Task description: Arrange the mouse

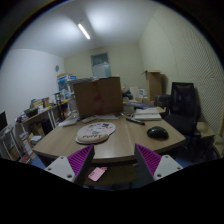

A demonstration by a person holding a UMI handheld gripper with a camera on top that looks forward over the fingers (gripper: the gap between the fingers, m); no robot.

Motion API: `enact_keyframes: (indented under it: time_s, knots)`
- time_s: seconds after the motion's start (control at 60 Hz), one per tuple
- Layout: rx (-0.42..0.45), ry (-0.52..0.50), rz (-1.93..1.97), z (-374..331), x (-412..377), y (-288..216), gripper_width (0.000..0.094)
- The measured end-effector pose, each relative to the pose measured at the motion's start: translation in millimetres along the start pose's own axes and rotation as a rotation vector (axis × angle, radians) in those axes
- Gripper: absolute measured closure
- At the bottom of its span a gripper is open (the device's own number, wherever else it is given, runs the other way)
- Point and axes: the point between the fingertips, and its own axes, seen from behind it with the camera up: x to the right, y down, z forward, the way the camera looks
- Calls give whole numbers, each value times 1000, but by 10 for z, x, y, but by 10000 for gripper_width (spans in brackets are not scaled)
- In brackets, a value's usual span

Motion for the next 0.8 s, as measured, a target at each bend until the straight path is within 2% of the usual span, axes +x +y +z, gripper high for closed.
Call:
enact_keyframes:
  time_s: [0.15, 0.417, 0.533, 0.667, 0.683, 0.7, 0.717, 0.8]
  knots:
    - [-4, 76, -5, 11, 301, 15, 109]
    - [-36, 201, -70, 378, 1455, -5, 105]
    - [-62, 210, -89, 699, 1804, 71, 104]
    - [-138, 170, -112, 1023, 2062, 261, 103]
    - [-149, 166, -114, 1049, 2087, 280, 44]
    - [-127, 157, -104, 1118, 2076, 240, 104]
    - [-124, 152, -98, 1156, 2095, 227, 112]
    - [-126, 147, -90, 1302, 2190, 182, 96]
